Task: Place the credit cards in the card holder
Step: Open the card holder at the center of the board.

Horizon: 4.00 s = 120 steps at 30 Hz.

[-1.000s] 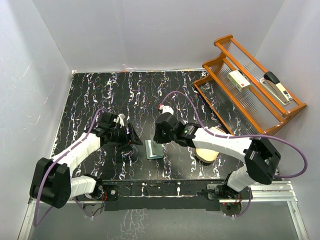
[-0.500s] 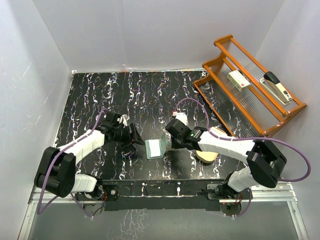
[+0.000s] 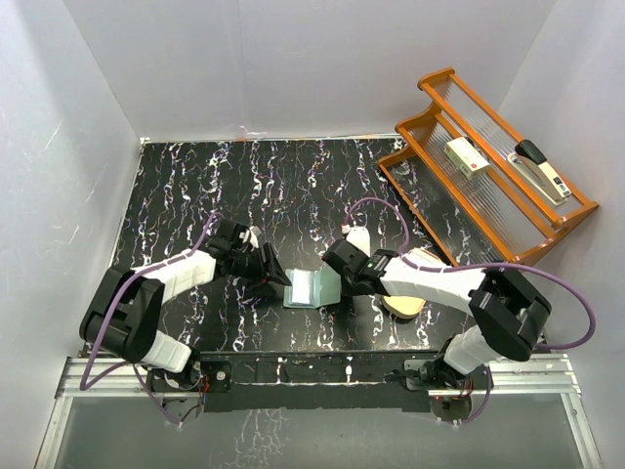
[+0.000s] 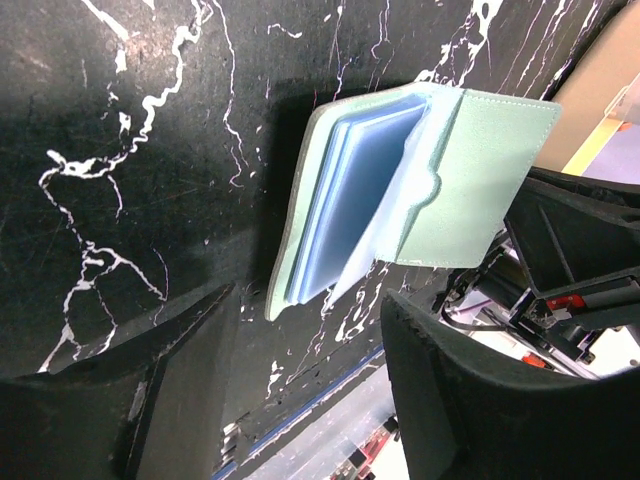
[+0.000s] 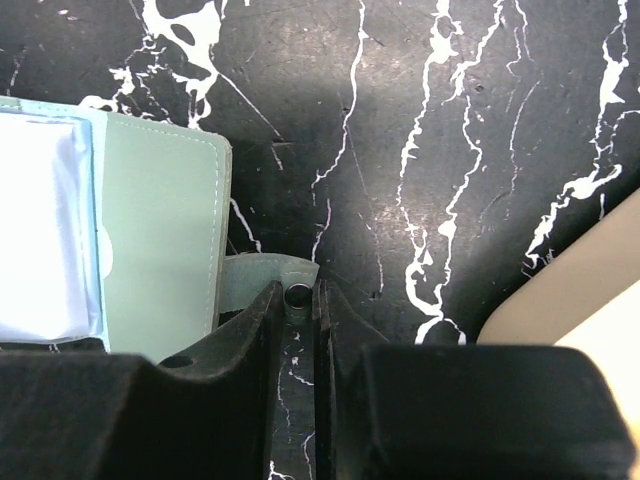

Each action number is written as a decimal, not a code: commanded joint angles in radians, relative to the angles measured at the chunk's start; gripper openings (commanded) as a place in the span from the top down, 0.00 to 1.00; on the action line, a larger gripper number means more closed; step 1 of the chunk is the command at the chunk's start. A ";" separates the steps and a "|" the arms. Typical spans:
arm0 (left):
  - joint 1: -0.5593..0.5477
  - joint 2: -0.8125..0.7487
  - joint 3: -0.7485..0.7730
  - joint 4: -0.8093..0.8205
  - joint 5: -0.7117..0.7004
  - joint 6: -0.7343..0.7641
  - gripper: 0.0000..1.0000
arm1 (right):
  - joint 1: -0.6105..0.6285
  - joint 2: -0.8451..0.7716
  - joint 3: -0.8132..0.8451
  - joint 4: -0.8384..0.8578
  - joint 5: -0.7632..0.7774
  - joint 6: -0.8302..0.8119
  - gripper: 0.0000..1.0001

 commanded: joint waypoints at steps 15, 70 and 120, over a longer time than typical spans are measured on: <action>-0.049 0.090 -0.062 0.195 0.023 -0.050 0.45 | -0.012 0.015 -0.036 0.049 0.089 0.022 1.00; -0.066 -0.223 -0.196 0.150 0.099 -0.126 1.00 | -0.005 -0.028 -0.006 0.290 -0.381 0.102 0.66; -0.068 -0.285 -0.254 0.298 0.080 -0.136 1.00 | -0.004 -0.084 -0.178 0.425 -0.401 0.129 0.67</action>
